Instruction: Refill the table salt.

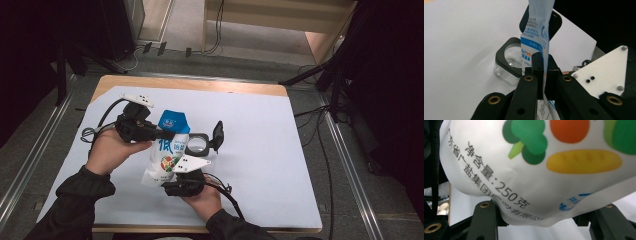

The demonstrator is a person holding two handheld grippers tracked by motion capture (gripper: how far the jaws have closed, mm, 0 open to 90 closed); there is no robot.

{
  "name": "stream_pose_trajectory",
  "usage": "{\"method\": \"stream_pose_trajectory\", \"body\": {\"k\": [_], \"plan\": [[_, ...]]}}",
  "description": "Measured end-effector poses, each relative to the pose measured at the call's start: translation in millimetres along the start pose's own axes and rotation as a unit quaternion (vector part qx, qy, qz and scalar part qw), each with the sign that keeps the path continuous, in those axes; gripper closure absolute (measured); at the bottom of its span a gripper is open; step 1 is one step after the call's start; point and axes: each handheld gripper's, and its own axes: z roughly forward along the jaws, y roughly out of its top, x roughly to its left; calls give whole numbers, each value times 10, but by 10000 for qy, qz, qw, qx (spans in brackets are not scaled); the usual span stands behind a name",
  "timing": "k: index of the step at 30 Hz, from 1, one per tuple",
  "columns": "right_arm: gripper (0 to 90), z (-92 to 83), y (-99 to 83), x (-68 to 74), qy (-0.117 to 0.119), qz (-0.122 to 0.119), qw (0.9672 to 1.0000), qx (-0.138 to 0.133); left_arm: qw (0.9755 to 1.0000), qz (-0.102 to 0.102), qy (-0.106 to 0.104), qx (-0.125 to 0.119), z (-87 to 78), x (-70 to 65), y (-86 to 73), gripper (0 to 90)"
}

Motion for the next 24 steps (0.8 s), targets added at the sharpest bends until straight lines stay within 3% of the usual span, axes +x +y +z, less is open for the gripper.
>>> {"method": "stream_pose_trajectory", "body": {"k": [5, 11, 14, 19, 24], "plan": [[527, 1, -20, -3, 28, 91, 9999, 73, 10000, -9, -16, 43, 49, 30, 6, 900], [467, 9, -53, -14, 38, 209, 9997, 132, 9999, -34, -53, 153, 141, 26, 5, 900], [492, 8, -59, 4, 51, 131, 9998, 155, 9998, -65, -86, 162, 188, 31, 2, 900], [559, 1, -54, 18, 228, 236, 9993, 193, 9997, -51, -134, 216, 259, 16, 16, 900], [573, -6, -49, 20, 251, 267, 9991, 195, 9996, -65, -153, 221, 297, 17, 25, 900]]}}
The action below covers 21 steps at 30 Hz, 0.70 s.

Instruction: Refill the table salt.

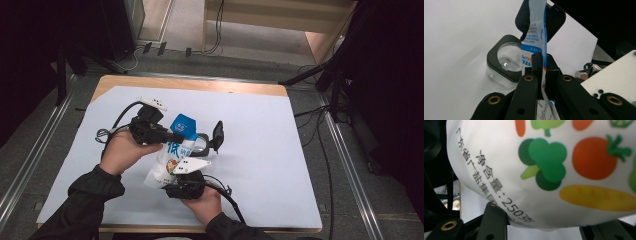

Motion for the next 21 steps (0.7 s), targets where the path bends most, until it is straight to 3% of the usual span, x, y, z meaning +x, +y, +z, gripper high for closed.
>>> {"method": "stream_pose_trajectory", "body": {"k": [7, 15, 21], "plan": [[597, 7, 4, -1, 84, 37, 10000, 29, 9999, -38, 84, 65, 76, 24, 14, 900], [564, -6, 18, -47, 171, 140, 9997, -53, 9998, -203, -7, 39, 140, 94, 61, 900], [587, 9, 1, -101, 213, 279, 9994, 80, 9996, -132, 101, 207, 238, 120, 68, 890]]}}
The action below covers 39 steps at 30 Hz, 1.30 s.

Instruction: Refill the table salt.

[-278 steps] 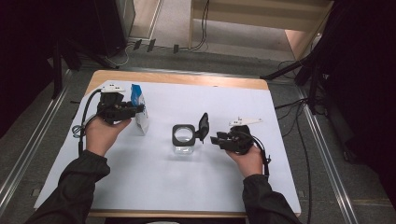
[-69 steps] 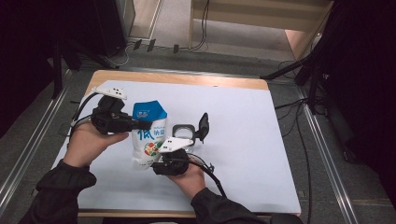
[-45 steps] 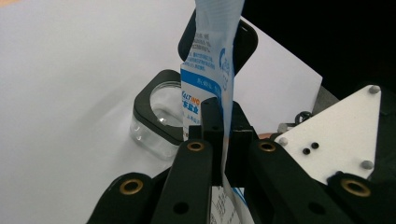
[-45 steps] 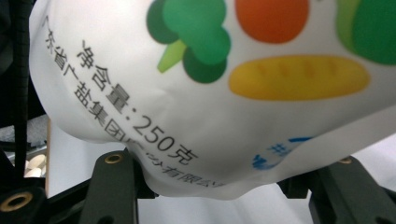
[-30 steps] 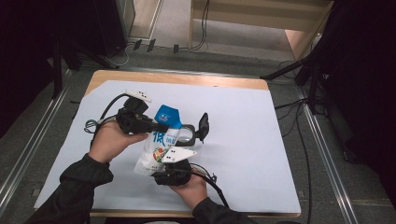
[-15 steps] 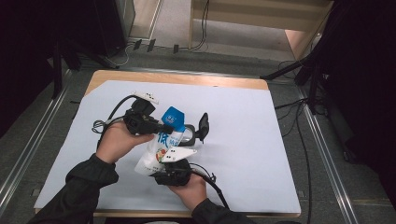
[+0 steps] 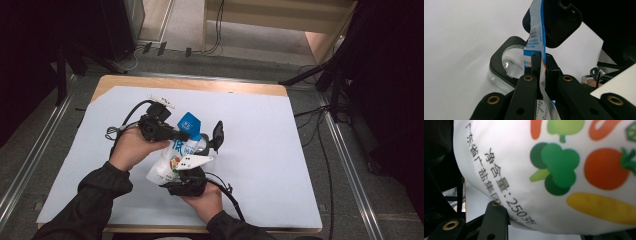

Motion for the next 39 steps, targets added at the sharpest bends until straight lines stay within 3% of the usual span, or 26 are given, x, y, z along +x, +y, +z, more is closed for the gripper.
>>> {"method": "stream_pose_trajectory", "body": {"k": [3, 10, 26, 29, 34, 39], "plan": [[594, 13, -16, -5, 58, -5, 10000, 42, 10000, -24, -18, 46, 19, 26, -32, 883], [611, 20, -41, -24, 229, 232, 9995, -47, 9998, -76, -38, 164, 31, 19, -85, 826], [615, 17, -56, -40, 457, 328, 9984, -113, 9997, -85, -94, 189, -46, -5, -128, 807], [616, 24, -61, -45, 409, 323, 9986, -76, 9996, -139, -123, 193, -61, 8, -138, 808], [614, 24, -59, -43, 325, 295, 9990, -41, 9998, -87, 64, 175, -47, -19, -135, 900], [602, 21, -51, -39, 319, 348, 9989, -38, 9996, -110, 193, 179, 2, -30, -108, 900]]}}
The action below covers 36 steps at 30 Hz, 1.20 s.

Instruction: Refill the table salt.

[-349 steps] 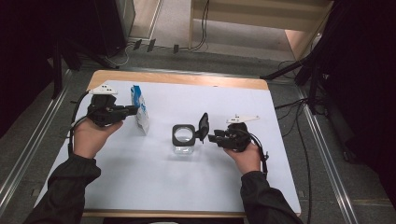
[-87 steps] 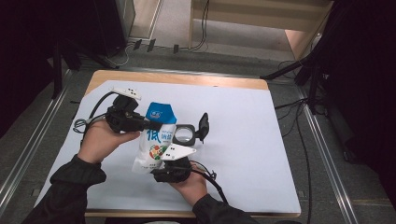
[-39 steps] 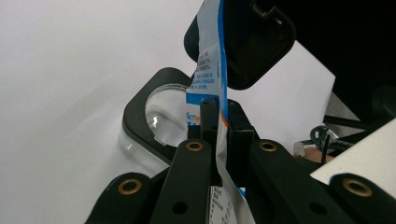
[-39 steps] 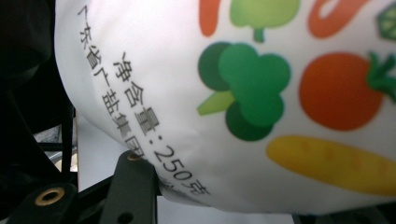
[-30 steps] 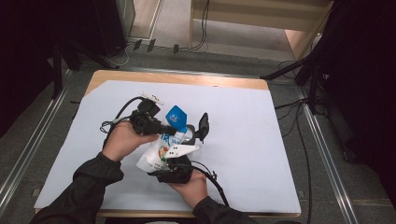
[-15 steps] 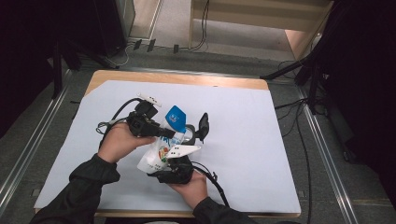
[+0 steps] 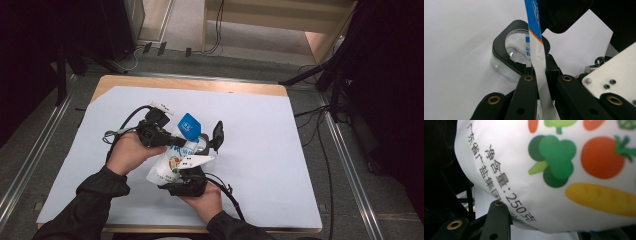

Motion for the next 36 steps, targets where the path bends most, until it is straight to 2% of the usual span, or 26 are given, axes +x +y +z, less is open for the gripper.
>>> {"method": "stream_pose_trajectory", "body": {"k": [5, 9, 12, 15, 16, 24, 27, 28, 36], "plan": [[574, -7, 18, -13, 109, 70, 9999, -49, 10000, 11, 78, -6, 17, -12, 16, 898], [545, 2, 24, -10, 64, 102, 9999, -53, 9999, 7, 106, -7, 41, -17, 26, 899], [579, -1, 26, -16, 74, 149, 9998, -78, 10000, 20, 53, -19, 61, -26, 33, 889], [602, -18, 35, -10, 175, 194, 9995, -159, 10000, 22, 1, -30, 59, -36, 38, 878], [609, -26, 39, -1, 252, 236, 9992, -218, 9999, 82, -38, -48, 54, -34, 34, 861], [614, -66, 51, -17, 318, 314, 9985, -302, 9999, 49, -129, -68, -8, -56, 16, 805], [614, -65, 57, -6, 404, 334, 9981, -338, 9999, 71, -113, -41, -26, -59, 16, 820], [613, -59, 66, 5, 472, 362, 9976, -355, 10000, 58, -48, -35, -39, -70, 13, 828], [600, -45, 101, 30, 443, 270, 9983, -273, 10000, 71, 59, 14, -31, -95, 26, 885]]}}
